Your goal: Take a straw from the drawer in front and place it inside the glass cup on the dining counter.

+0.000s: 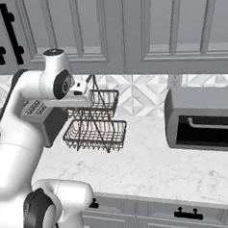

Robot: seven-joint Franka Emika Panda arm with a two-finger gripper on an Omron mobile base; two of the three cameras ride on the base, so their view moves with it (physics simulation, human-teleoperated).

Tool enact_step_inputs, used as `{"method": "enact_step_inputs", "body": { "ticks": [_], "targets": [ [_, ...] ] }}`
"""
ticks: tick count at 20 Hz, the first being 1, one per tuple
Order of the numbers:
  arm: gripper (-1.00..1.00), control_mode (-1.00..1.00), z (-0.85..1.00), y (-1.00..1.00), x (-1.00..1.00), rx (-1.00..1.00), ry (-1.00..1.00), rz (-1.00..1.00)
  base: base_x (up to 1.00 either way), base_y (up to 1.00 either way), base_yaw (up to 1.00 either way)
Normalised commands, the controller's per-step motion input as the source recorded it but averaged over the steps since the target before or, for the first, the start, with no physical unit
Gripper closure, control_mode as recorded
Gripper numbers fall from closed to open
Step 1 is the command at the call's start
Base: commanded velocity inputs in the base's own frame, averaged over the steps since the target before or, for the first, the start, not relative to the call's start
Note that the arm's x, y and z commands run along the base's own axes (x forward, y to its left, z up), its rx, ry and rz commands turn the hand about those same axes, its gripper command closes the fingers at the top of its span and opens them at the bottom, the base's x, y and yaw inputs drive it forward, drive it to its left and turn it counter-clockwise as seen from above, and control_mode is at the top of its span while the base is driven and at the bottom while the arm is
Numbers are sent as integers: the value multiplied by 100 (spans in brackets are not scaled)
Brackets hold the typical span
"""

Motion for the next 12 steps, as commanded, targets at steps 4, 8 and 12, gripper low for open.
{"method": "enact_step_inputs", "body": {
  "ticks": [4, 8, 12],
  "targets": [
    [-100, 100, 0, 0, 0, 0, -1, 0, -21, 0, 0],
    [-100, 100, 0, 0, 0, 0, 0, 0, -52, 29, -8],
    [-100, 100, 0, 0, 0, 0, 0, 0, -52, 63, -27]
  ]
}}
